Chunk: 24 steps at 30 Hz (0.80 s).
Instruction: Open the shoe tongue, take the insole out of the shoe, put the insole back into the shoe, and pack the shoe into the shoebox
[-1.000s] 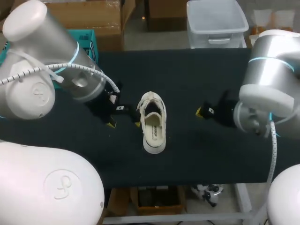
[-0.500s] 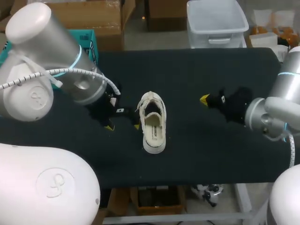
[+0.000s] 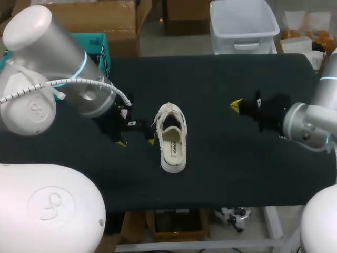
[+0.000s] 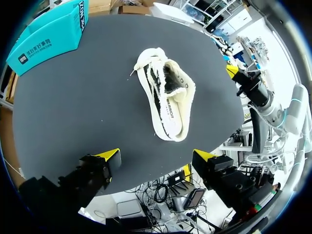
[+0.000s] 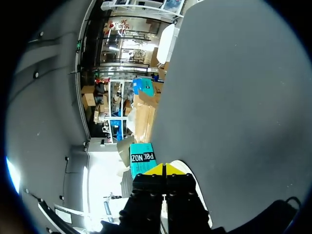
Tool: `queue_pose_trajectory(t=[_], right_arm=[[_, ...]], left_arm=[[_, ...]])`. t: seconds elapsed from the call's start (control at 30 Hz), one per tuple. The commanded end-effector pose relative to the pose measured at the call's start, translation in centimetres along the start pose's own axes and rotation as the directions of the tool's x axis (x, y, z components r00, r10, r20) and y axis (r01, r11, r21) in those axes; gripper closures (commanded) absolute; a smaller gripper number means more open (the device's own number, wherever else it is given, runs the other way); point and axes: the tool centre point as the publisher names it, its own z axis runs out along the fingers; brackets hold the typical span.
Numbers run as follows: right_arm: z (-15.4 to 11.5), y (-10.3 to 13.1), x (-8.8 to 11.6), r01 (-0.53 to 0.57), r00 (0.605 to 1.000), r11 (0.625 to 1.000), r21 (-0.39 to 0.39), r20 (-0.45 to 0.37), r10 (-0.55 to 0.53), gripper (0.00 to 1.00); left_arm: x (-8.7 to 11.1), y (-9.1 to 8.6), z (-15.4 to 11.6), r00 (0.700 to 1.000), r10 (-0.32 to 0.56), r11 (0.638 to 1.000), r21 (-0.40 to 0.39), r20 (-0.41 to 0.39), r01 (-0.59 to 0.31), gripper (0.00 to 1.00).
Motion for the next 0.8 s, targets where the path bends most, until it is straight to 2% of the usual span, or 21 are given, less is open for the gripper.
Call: queue_pose_trajectory(t=[0.03, 0.07, 0.1, 0.33, 0.47, 0.53, 0.57, 0.63, 0.67, 0.7, 0.73, 0.77, 0.8], right_arm=[[-0.2, 0.0, 0.6, -0.285, 0.945, 0.039, 0.958, 0.288, -0.156, 0.68], [-0.2, -0.1, 0.5, -0.364, 0.923, 0.01, 0.931, 0.362, -0.134, 0.04], [-0.2, -0.1, 0.4, -0.394, 0.911, 0.02, 0.919, 0.393, -0.121, 0.0], [-0.2, -0.1, 0.4, -0.394, 0.911, 0.02, 0.919, 0.393, -0.121, 0.0], [-0.2, -0.1, 0.4, -0.394, 0.911, 0.02, 0.919, 0.393, -0.121, 0.0], [-0.2, -0.1, 0.4, -0.394, 0.911, 0.02, 0.919, 0.393, -0.121, 0.0], [0.4, 0.2, -0.1, -0.405, 0.905, -0.021, 0.914, 0.397, -0.154, 0.0], [0.9, 1.0, -0.5, -0.436, 0.883, -0.044, 0.899, 0.418, -0.212, 0.0], [1.1, 1.2, -0.6, -0.434, 0.875, -0.091, 0.896, 0.396, -0.28, 0.0], [1.1, 1.7, -0.7, -0.433, 0.871, -0.097, 0.896, 0.388, -0.302, 0.0], [1.1, 2.2, -0.8, -0.468, 0.852, -0.091, 0.879, 0.421, -0.312, 0.0], [1.2, 2.5, -0.8, -0.469, 0.843, -0.175, 0.866, 0.38, -0.38, 0.0], [1.1, 2.7, -0.8, -0.469, 0.84, -0.156, 0.869, 0.385, -0.382, 0.0]], left_arm=[[0.2, -0.4, 0.4, 1.0, 0.007, 1.0, -0.016, -0.002, -0.007, 0.0], [0.2, -0.4, 0.5, 1.0, 0.009, 1.0, -0.024, 0.002, -0.009, 0.0], [0.3, -0.5, 0.6, 1.0, 0.016, 0.999, -0.03, 0.001, -0.016, 0.0], [0.9, -0.3, 1.0, 0.996, 0.068, 0.996, -0.054, 0.055, -0.065, 0.0], [1.6, -0.2, 2.6, 0.98, 0.127, 0.989, -0.1, 0.15, -0.113, 0.0], [1.9, -0.1, 3.0, 0.977, 0.142, 0.986, -0.105, 0.162, -0.126, 0.0], [2.0, -0.1, 3.0, 0.975, 0.14, 0.988, -0.094, 0.173, -0.125, 0.0], [2.0, -0.1, 2.9, 0.974, 0.143, 0.989, -0.074, 0.177, -0.131, 0.0], [2.0, -0.1, 2.9, 0.973, 0.141, 0.989, -0.065, 0.181, -0.131, 0.0], [1.9, -0.1, 3.1, 0.972, 0.139, 0.99, -0.055, 0.19, -0.131, 0.0], [1.8, -0.2, 3.3, 0.972, 0.143, 0.989, -0.057, 0.186, -0.135, 0.0], [1.7, -0.4, 3.7, 0.972, 0.146, 0.989, -0.059, 0.183, -0.138, 0.0], [1.6, -0.6, 4.0, 0.972, 0.148, 0.989, -0.059, 0.184, -0.139, 0.0]])
